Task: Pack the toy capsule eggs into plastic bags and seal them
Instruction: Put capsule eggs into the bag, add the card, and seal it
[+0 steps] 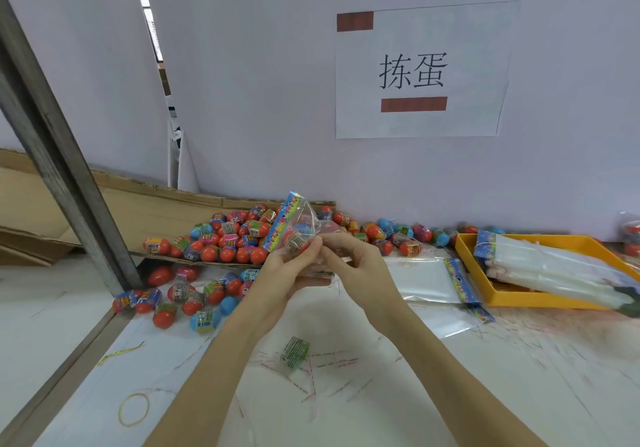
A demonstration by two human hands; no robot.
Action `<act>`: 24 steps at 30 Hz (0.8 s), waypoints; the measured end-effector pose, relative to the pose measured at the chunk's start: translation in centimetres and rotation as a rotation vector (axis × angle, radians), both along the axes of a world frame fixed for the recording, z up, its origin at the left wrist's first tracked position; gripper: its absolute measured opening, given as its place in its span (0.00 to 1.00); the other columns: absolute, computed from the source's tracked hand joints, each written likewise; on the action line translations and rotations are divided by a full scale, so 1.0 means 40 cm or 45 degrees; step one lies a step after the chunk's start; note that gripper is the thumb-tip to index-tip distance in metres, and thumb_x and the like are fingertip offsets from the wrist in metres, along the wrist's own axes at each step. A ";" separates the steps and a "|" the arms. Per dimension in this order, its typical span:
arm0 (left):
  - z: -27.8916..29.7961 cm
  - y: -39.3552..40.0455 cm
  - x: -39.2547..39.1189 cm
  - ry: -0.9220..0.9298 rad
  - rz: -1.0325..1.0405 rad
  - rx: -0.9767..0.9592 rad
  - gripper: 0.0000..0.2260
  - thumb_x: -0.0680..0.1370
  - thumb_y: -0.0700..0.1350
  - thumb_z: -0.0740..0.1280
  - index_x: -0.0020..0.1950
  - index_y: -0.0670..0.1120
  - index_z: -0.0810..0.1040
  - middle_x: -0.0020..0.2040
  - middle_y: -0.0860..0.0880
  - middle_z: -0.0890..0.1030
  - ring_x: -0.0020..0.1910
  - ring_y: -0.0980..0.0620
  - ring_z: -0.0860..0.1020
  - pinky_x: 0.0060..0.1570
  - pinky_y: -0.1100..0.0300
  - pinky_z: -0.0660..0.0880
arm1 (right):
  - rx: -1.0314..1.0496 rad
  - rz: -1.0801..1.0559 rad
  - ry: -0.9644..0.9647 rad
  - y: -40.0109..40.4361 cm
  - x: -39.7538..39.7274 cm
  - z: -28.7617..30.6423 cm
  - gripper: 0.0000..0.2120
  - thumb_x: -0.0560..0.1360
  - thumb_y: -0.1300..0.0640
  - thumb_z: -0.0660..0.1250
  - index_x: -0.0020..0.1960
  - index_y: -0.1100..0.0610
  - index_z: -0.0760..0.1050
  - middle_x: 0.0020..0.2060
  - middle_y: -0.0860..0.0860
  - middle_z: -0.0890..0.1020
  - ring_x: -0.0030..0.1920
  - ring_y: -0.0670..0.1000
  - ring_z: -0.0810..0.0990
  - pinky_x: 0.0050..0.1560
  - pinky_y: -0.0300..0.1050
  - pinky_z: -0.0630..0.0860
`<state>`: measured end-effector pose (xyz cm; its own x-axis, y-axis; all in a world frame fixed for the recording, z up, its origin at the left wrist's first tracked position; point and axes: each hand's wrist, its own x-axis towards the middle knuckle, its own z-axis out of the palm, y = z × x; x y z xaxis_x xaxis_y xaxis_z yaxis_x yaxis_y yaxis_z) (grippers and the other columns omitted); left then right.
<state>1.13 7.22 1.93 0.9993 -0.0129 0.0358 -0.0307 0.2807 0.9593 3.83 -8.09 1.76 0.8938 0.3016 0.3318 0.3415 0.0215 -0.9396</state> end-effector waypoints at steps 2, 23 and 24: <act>0.005 0.001 0.001 0.031 -0.034 0.006 0.24 0.80 0.56 0.68 0.67 0.39 0.81 0.61 0.37 0.85 0.63 0.38 0.83 0.63 0.45 0.80 | 0.052 0.021 0.046 0.001 -0.003 0.004 0.10 0.83 0.60 0.67 0.58 0.49 0.85 0.50 0.45 0.86 0.55 0.49 0.83 0.57 0.43 0.80; -0.004 0.067 0.025 0.021 0.519 -0.416 0.09 0.81 0.44 0.72 0.57 0.40 0.79 0.52 0.38 0.87 0.50 0.43 0.88 0.50 0.53 0.85 | -0.259 -0.587 -0.249 -0.085 0.065 -0.026 0.14 0.82 0.67 0.63 0.57 0.55 0.84 0.49 0.49 0.86 0.50 0.50 0.83 0.56 0.49 0.81; -0.004 0.070 0.027 0.014 0.541 -0.408 0.10 0.81 0.45 0.72 0.58 0.40 0.79 0.53 0.39 0.87 0.50 0.43 0.88 0.50 0.53 0.85 | -0.459 -0.616 -0.333 -0.097 0.072 -0.039 0.14 0.82 0.67 0.62 0.60 0.56 0.83 0.54 0.49 0.85 0.55 0.49 0.82 0.60 0.47 0.79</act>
